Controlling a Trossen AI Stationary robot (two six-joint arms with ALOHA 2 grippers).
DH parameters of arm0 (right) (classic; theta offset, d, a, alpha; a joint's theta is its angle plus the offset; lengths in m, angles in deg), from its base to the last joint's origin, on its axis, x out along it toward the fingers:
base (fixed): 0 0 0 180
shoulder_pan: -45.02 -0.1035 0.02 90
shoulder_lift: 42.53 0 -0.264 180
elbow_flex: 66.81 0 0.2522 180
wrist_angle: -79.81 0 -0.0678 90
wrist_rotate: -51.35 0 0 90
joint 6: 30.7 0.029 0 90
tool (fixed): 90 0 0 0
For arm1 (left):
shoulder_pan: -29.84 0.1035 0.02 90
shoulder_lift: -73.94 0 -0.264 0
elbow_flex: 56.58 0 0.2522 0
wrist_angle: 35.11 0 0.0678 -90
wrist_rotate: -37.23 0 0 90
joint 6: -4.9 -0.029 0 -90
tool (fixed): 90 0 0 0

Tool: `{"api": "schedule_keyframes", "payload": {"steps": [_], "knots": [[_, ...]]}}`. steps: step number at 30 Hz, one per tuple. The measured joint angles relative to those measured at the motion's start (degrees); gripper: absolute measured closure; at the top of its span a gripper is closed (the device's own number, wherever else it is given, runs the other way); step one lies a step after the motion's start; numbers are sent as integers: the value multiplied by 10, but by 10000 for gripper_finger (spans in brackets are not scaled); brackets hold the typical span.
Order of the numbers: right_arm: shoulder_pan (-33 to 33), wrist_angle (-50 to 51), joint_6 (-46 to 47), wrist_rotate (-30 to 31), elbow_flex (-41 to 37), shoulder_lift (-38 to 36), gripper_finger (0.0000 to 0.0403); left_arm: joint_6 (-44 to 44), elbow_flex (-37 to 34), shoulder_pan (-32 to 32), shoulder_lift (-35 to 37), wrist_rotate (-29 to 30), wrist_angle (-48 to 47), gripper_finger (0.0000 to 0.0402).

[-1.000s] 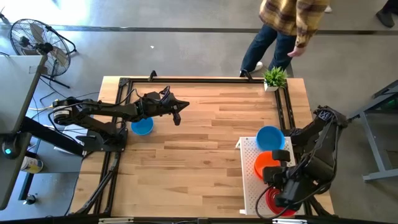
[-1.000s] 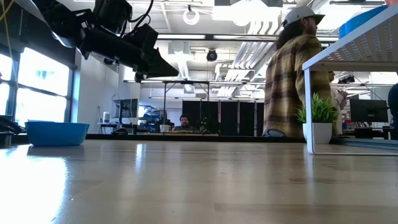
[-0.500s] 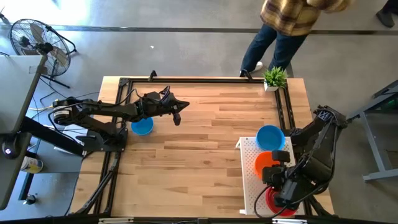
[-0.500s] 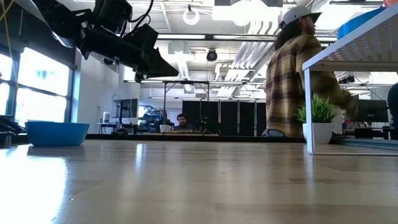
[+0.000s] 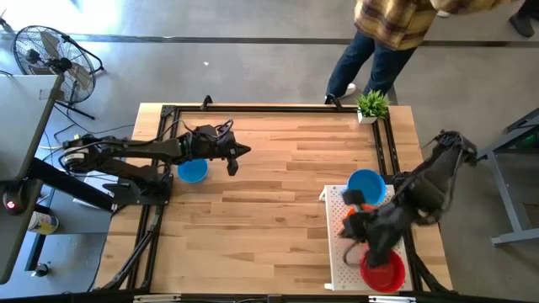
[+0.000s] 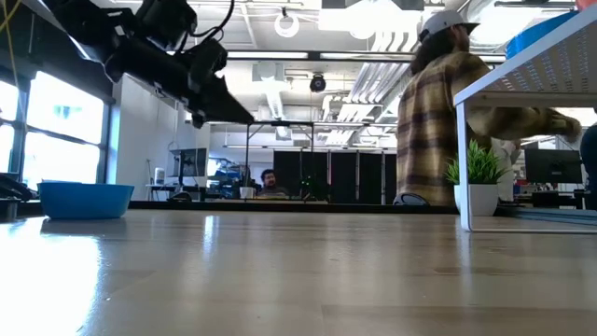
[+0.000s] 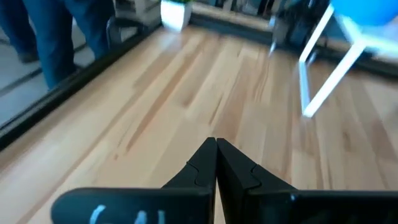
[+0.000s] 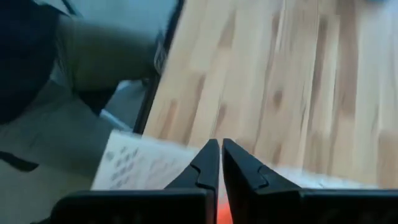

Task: Pick & Place Mini bowls
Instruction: Stack the blue bowl on top of the other blue bowl on the shelf

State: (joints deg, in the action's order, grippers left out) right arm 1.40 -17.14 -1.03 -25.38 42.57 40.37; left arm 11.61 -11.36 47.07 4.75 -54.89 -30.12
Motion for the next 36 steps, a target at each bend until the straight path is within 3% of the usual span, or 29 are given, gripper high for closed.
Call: {"api": "schedule_keyframes", "payload": {"steps": [6, 12, 21, 25, 31, 36], "knots": [[140, -223, -212, -127, -156, -81, 398, -10, 0, 0, 70, 13, -128, 401], [288, -393, -356, -255, -282, -124, 400, 2, 0, 0, 146, 32, -293, 401], [425, -464, -446, -308, -342, -124, 402, 151, 8, 0, 204, 88, -547, 401], [457, -492, -468, -357, -365, -124, 402, 156, 38, 9, 198, 108, -644, 401], [478, -520, -486, -386, -385, -124, 402, 105, 90, 112, 162, 43, -729, 398], [478, -527, -500, -407, -385, -124, 401, 35, 114, 212, 109, -41, -747, 362]]}}
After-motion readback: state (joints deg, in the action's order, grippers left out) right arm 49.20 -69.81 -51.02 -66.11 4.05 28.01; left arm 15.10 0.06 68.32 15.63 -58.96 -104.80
